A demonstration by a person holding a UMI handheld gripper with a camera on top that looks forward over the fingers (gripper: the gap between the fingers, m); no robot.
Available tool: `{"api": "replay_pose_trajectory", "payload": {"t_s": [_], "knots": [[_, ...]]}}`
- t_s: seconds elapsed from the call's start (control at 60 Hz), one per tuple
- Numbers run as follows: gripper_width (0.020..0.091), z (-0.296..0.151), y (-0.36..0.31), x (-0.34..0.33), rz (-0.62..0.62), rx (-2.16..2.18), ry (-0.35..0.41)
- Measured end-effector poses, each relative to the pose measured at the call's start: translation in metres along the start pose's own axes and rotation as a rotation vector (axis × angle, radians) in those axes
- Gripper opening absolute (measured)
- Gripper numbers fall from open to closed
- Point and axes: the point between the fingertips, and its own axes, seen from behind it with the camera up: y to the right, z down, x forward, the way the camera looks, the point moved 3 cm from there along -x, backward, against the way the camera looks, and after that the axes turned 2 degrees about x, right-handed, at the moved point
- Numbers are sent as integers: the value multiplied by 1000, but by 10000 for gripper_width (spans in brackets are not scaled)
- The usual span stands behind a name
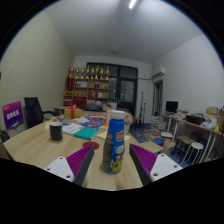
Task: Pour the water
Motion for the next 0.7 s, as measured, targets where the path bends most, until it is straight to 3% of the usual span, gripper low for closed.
{"api": "replay_pose_trajectory", "payload": {"t_s": [0.267,0.317,0.483,0.7], "knots": [[801,22,8,98,33,-16,-37],[606,28,5,109,27,-4,-58],[558,26,6,117,60,32,4],[488,12,-1,117,63,-104,-5]]}}
